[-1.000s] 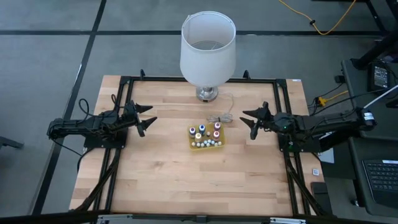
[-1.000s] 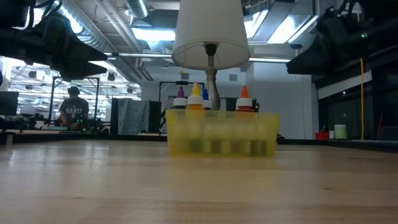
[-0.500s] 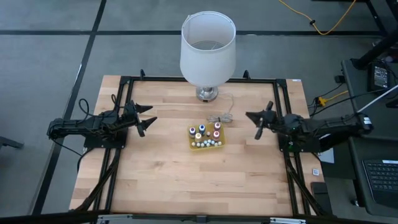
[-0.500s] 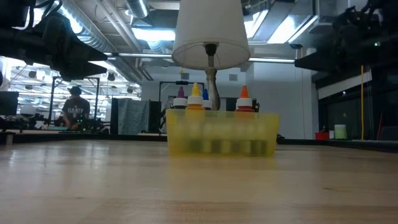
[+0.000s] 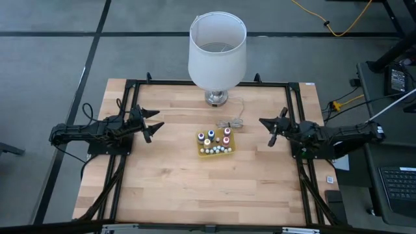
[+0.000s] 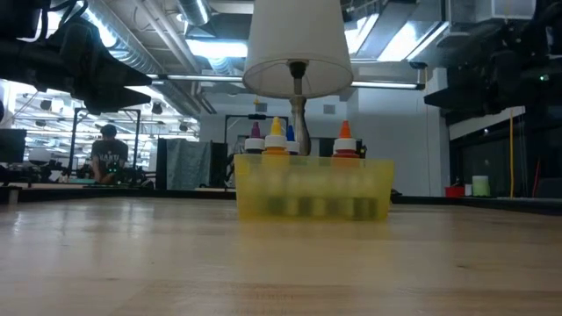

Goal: Pick & Place food coloring
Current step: Return to Home Position

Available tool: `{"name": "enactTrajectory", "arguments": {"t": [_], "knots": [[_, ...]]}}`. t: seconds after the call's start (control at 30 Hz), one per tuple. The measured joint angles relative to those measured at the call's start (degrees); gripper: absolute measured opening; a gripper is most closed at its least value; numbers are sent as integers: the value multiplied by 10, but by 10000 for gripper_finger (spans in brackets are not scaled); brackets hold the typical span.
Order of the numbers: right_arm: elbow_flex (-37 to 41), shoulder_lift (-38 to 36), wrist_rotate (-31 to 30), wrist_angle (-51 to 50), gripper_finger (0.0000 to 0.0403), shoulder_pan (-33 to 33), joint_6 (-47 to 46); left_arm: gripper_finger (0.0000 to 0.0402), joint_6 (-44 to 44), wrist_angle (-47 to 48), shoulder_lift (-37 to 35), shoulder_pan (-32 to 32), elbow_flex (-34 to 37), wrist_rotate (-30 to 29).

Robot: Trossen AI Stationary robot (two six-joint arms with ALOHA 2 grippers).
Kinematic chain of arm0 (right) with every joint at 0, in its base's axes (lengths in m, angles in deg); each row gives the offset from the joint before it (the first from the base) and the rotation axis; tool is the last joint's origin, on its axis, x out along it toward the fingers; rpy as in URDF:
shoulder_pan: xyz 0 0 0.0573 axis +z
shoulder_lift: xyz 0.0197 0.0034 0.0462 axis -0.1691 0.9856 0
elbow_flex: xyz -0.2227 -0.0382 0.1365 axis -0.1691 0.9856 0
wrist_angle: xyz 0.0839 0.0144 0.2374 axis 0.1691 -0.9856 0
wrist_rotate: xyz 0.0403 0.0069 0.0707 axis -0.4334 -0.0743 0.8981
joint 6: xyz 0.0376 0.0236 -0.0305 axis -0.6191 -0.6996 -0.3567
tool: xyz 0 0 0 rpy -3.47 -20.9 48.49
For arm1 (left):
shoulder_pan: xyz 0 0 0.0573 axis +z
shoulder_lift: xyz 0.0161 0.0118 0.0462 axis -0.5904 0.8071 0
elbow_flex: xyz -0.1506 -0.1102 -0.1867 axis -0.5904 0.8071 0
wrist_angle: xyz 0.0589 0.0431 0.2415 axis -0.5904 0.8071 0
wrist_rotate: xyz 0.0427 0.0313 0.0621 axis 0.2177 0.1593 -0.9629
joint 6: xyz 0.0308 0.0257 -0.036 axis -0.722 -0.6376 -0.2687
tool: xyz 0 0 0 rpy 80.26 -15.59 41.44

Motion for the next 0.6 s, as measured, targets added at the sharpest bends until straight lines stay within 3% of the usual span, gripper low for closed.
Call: {"name": "enactTrajectory", "arguments": {"t": [0.23,0.6], "knots": [[0,-41,0,-17,7,0,9,311,0,0,0,0,0,0],[0,-77,1,-23,44,0,-1,311,0,0,0,0,0,0]]}}
